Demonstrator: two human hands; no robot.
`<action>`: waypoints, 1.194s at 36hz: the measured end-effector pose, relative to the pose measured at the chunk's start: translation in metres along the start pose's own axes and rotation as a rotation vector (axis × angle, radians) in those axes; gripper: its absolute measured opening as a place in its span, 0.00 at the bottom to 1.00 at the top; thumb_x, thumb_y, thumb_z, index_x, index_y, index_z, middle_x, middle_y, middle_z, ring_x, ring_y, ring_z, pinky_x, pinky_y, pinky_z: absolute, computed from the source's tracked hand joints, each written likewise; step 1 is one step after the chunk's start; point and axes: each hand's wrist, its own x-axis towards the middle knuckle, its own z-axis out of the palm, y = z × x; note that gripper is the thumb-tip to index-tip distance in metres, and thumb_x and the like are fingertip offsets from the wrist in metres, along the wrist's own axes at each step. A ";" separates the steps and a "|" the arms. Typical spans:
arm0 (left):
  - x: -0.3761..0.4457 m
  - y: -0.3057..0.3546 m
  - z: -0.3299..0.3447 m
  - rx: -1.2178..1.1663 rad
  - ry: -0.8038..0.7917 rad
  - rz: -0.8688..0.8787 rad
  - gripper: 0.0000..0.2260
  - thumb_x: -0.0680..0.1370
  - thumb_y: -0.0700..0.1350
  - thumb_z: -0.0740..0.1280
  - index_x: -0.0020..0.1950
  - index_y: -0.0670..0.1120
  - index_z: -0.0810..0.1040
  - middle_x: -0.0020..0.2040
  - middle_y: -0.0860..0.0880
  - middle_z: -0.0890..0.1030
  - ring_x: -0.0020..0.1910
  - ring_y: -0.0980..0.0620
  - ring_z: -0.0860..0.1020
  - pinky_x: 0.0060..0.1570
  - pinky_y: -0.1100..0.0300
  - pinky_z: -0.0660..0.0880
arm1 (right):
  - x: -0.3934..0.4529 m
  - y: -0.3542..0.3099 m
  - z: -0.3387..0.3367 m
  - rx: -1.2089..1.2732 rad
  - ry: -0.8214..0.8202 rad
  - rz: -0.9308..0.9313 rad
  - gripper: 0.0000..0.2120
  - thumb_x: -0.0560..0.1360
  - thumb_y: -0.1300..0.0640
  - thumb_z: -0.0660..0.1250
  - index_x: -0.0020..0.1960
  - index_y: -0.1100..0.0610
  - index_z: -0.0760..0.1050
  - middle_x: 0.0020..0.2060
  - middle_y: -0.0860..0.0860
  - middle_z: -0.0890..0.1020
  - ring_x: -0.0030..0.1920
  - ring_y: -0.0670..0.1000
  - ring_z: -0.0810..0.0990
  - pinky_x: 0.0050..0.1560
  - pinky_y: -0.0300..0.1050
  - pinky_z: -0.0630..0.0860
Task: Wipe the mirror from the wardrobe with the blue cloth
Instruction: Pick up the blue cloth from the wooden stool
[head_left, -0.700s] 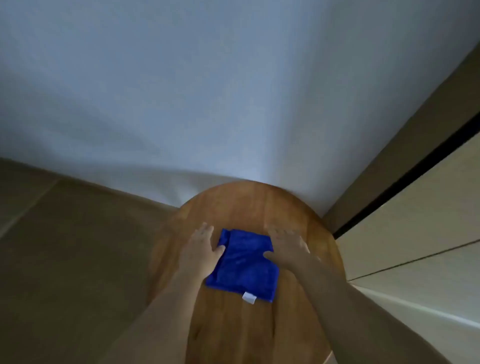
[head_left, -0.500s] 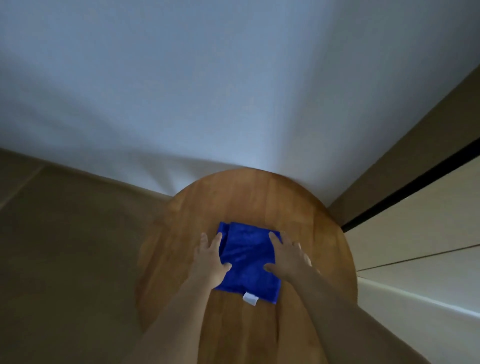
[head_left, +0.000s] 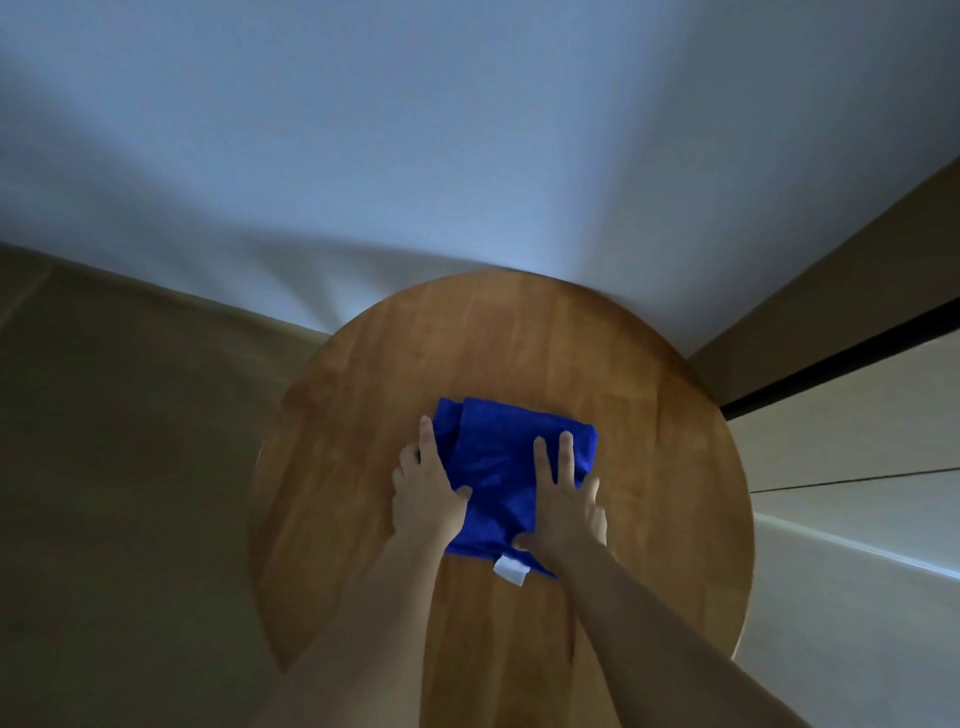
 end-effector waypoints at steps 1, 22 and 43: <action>0.001 -0.001 -0.001 -0.029 0.005 -0.010 0.45 0.74 0.43 0.71 0.76 0.53 0.39 0.71 0.43 0.62 0.64 0.45 0.69 0.58 0.54 0.71 | 0.001 -0.001 0.000 0.001 0.010 0.002 0.58 0.68 0.44 0.74 0.76 0.51 0.31 0.75 0.54 0.33 0.63 0.57 0.65 0.50 0.41 0.75; -0.054 0.008 -0.088 0.511 0.035 0.229 0.42 0.67 0.60 0.71 0.75 0.54 0.53 0.78 0.49 0.48 0.76 0.43 0.42 0.72 0.43 0.43 | -0.041 -0.058 -0.133 -0.287 0.279 -0.468 0.14 0.72 0.51 0.64 0.57 0.45 0.76 0.67 0.45 0.67 0.70 0.54 0.59 0.67 0.53 0.53; -0.222 -0.054 -0.234 0.328 0.455 -0.049 0.17 0.73 0.45 0.65 0.61 0.52 0.69 0.54 0.52 0.76 0.55 0.50 0.71 0.50 0.51 0.76 | -0.179 -0.196 -0.192 -0.362 0.210 -0.909 0.10 0.74 0.57 0.64 0.55 0.54 0.73 0.47 0.50 0.77 0.43 0.50 0.75 0.39 0.43 0.70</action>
